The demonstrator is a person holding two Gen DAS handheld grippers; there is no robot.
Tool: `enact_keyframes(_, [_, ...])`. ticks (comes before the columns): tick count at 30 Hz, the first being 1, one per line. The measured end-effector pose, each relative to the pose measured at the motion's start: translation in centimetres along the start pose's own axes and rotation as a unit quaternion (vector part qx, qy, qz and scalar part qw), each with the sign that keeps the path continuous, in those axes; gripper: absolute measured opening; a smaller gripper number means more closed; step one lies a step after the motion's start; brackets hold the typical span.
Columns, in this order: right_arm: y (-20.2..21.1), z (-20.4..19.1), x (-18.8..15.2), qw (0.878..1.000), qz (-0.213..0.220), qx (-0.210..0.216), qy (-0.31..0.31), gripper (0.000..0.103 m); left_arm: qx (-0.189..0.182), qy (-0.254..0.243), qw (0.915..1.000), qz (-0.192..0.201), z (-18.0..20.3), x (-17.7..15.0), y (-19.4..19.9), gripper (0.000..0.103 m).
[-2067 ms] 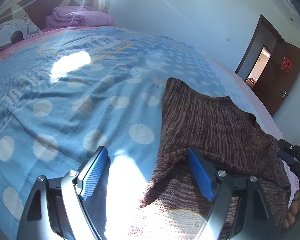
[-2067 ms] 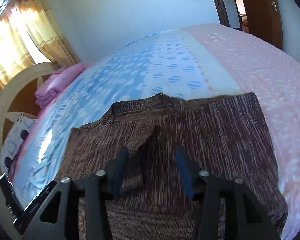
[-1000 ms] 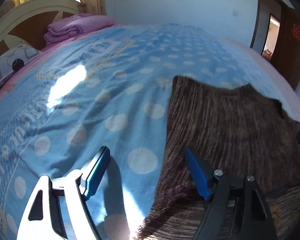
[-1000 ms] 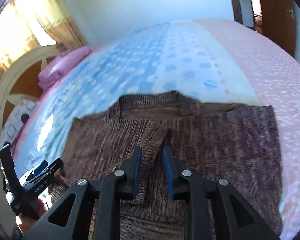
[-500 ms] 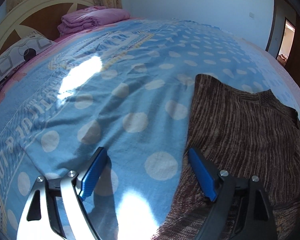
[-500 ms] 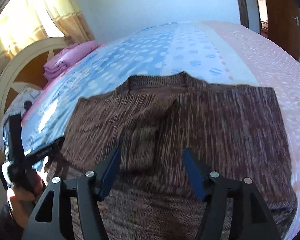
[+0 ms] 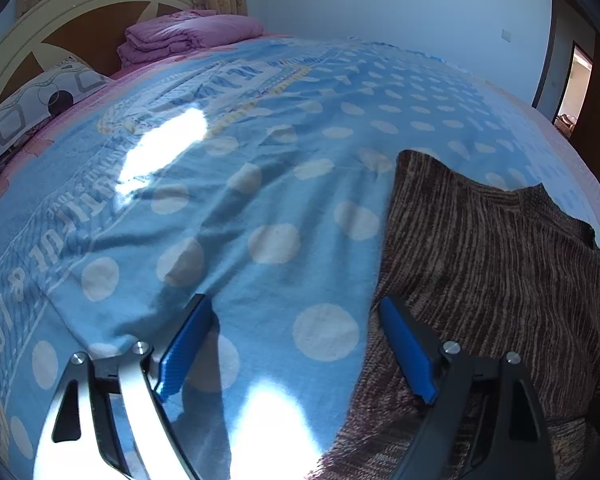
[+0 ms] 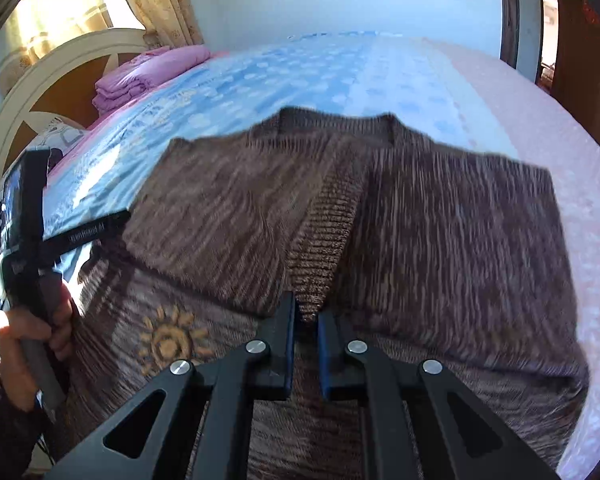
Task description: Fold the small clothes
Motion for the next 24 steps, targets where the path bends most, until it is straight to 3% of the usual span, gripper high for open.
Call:
enact_keyframes(2, [0.3, 0.4, 0.1, 1.000, -0.007, 0.000, -0.011, 0.017, -0.003, 0.003, 1.0000, 0.000, 0.0, 0.0, 0.0, 0.090])
enact_keyframes(6, [2.6, 0.9, 2.8, 0.998, 0.063, -0.026, -0.015, 0.017, 0.000, 0.002, 1.0000, 0.001, 0.1, 0.0, 0.0, 0.090])
enact_keyframes(9, [1.9, 1.0, 5.7, 0.996, 0.080, -0.032, -0.012, 0.017, 0.000, 0.002, 1.0000, 0.001, 0.1, 0.0, 0.0, 0.090])
enact_keyframes(13, [-3.1, 0.6, 8.2, 0.998, 0.045, -0.037, 0.009, 0.017, 0.000, 0.004, 1.0000, 0.001, 0.0, 0.0, 0.1, 0.091])
enact_keyframes(15, [-7.8, 0.6, 8.8, 0.997, -0.013, -0.066, 0.021, 0.017, 0.001, 0.004, 1.0000, 0.001, 0.0, 0.0, 0.1, 0.092])
enact_keyframes(18, [-8.8, 1.3, 10.5, 0.997, 0.007, -0.071, -0.007, 0.017, 0.001, 0.004, 1.0000, 0.001, -0.1, 0.0, 0.0, 0.092])
enact_keyframes(21, [-7.7, 2.7, 10.9, 0.997, 0.016, -0.044, -0.060, 0.017, 0.001, 0.006, 1.0000, 0.000, -0.2, 0.0, -0.1, 0.094])
enact_keyframes(24, [-3.1, 4.1, 9.9, 0.991, 0.068, -0.028, -0.115, 0.017, -0.006, 0.009, 0.9999, 0.000, -0.4, -0.1, -0.1, 0.094])
Point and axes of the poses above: each gripper's, at about its wrist camera, not at the fingertips, and y roughly against the way its jaws point, z to its right, x to its top, the point moved 4 cm from there along -y, roughly the way its jaws point, and after that the axes turned 4 degrees about -y, right-handed, at the moved point
